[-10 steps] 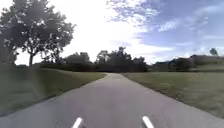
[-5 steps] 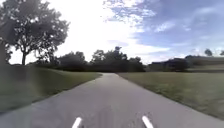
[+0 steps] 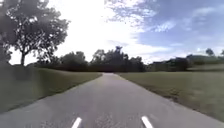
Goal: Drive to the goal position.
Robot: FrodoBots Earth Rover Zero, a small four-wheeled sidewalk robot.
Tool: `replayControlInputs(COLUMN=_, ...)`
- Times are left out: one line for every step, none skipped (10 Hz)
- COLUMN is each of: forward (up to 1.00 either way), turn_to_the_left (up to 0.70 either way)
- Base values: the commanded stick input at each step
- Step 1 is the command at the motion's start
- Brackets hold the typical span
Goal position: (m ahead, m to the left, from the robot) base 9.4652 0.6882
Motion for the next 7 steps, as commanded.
replayControlInputs(forward=0.69, turn_to_the_left=0.13)
replayControlInputs(forward=0.69, turn_to_the_left=0.03)
replayControlInputs(forward=0.69, turn_to_the_left=0.03)
replayControlInputs(forward=0.69, turn_to_the_left=0.03)
replayControlInputs(forward=0.69, turn_to_the_left=0.03)
replayControlInputs(forward=0.69, turn_to_the_left=0.03)
replayControlInputs(forward=0.69, turn_to_the_left=0.03)
